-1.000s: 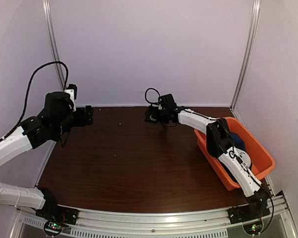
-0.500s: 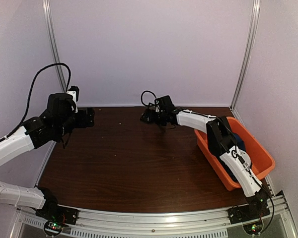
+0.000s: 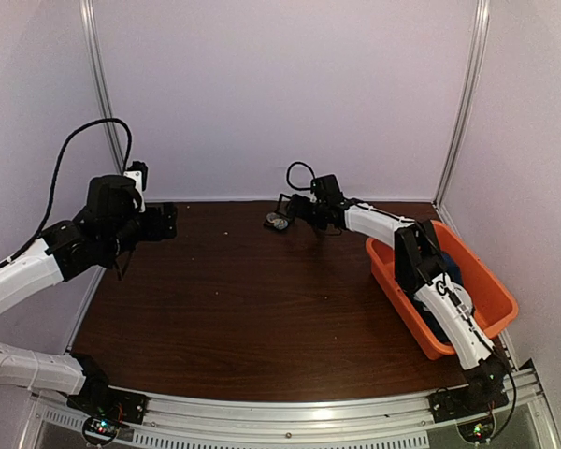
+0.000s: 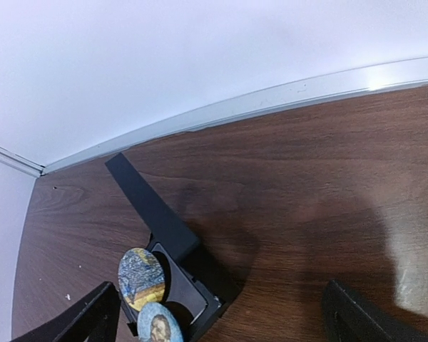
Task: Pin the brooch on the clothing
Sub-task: Move the brooch box to the corner of the board.
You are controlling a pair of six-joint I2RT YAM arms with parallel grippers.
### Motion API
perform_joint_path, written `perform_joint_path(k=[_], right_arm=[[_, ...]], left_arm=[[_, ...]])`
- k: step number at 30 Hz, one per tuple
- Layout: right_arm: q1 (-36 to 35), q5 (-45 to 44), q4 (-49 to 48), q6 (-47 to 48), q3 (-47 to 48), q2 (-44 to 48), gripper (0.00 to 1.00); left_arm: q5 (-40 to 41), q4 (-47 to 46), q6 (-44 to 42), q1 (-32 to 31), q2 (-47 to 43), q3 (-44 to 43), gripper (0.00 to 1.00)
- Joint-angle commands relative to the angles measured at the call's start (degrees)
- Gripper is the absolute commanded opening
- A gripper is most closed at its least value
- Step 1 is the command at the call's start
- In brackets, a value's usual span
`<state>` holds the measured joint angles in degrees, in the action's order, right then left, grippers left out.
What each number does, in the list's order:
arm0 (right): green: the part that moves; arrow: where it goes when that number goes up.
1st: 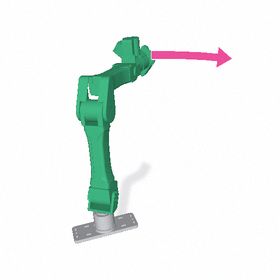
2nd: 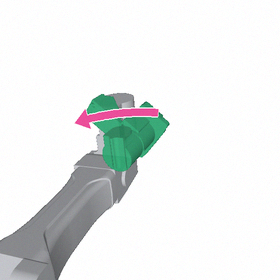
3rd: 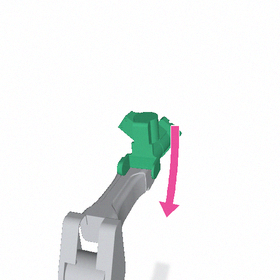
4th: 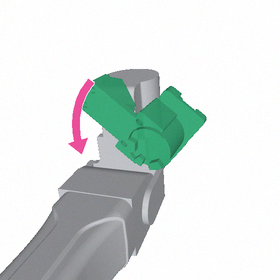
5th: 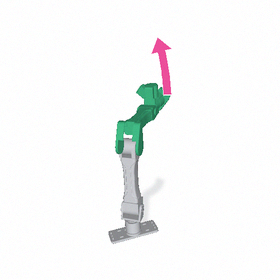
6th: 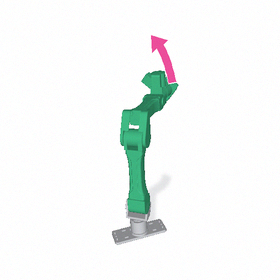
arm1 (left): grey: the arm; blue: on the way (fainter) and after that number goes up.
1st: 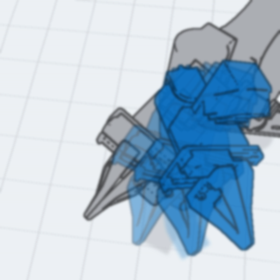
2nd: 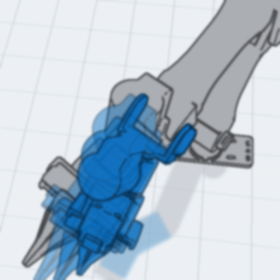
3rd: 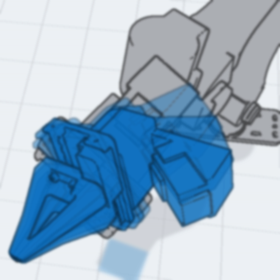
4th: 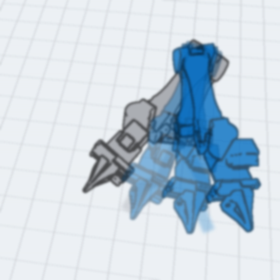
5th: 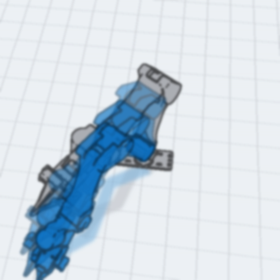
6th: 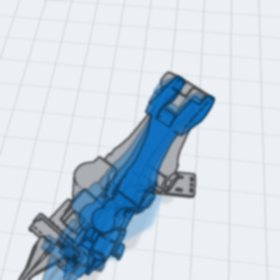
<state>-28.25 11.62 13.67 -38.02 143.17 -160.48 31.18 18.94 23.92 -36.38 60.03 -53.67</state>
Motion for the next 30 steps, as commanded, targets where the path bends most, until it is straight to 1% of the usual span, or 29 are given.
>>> perform_joint_path(k=[1, 5, 12, 17, 23, 30], right_arm=[[-1.52, 1.69, -3.87, -3.91, 2.09, -3.04, 1.0], [-2.14, 2.47, -7.66, -6.24, 2.65, -3.75, 1.0], [-2.58, 2.18, -11.37, -9.0, 3.09, -5.17, 1.0], [-3.24, 3.78, -13.49, -9.73, 3.89, -6.13, 1.0], [-4.46, 6.0, -13.52, -9.45, 3.89, -6.33, 1.0], [-5.46, 5.8, -13.51, -9.28, 3.54, -6.42, 1.0]], left_arm=[[1.04, -1.52, -0.31, 0.26, -0.47, 0.01, 0.98], [0.88, -1.81, -0.46, 0.26, 0.16, 0.14, 0.98], [0.64, -1.91, -0.46, 0.26, -0.19, 0.81, 0.98], [0.94, -1.76, -0.46, 0.26, -0.91, 1.41, 0.98], [0.95, -1.87, -0.31, 0.26, -1.21, 1.73, 0.98], [0.48, -1.89, 0.24, 0.26, -1.41, 2.03, 0.98]])
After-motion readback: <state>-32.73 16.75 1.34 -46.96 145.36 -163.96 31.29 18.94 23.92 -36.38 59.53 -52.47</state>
